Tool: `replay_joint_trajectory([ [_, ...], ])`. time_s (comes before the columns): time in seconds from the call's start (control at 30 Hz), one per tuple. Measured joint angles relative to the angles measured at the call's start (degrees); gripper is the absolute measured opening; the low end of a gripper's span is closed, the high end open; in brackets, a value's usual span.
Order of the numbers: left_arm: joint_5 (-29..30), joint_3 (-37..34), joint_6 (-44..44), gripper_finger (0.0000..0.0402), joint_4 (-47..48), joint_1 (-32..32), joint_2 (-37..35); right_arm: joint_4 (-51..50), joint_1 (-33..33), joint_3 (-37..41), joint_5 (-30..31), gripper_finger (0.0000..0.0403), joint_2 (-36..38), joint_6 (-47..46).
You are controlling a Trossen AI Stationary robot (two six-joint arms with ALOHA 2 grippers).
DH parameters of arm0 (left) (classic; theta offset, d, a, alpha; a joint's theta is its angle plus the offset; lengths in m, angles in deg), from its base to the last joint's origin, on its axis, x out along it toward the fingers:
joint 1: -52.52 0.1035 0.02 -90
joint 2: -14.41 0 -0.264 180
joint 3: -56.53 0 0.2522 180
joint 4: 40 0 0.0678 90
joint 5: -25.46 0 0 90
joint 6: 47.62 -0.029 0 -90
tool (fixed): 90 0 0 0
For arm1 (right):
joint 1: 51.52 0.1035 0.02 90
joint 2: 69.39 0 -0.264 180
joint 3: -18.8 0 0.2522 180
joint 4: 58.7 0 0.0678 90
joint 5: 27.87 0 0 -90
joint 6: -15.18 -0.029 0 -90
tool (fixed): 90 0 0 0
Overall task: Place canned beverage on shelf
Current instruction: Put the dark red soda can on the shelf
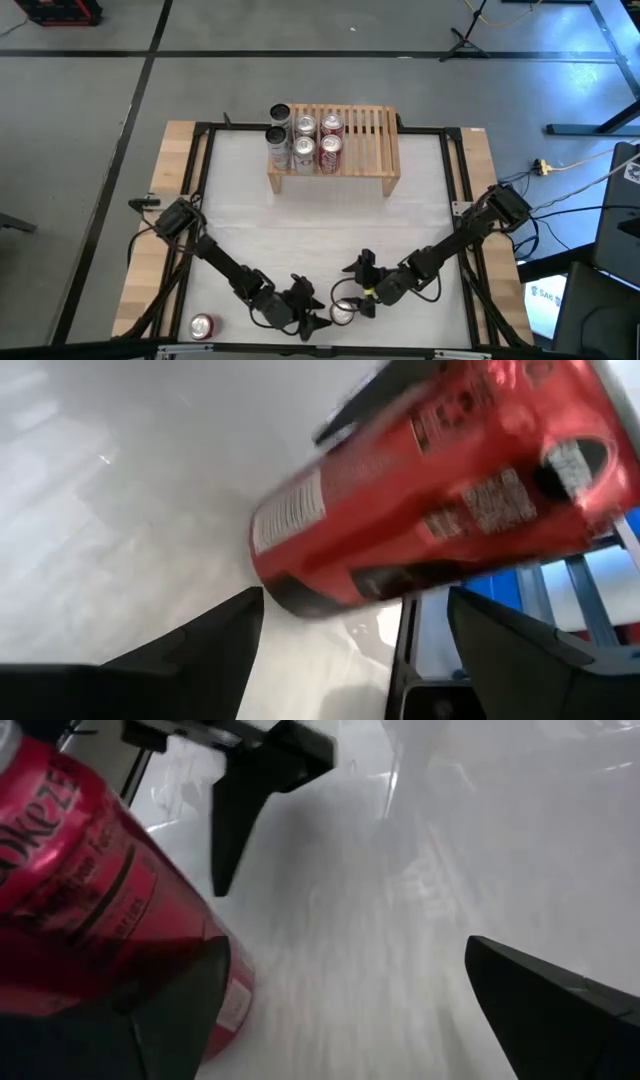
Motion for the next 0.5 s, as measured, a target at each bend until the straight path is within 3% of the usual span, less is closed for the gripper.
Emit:
replay_joint_trajectory([
  [0.23,-0.35,0.0,2.46,0.0305,0.25,1.35,-0.01,-0.57,0.75,0.02,-1.74,0.0392,0.01,-0.61],
  [0.5,3.11,0.02,6.05,0.0305,2.71,1.38,-0.12,-4.94,4.89,0.04,-2.52,0.0392,0.2,-5.66],
])
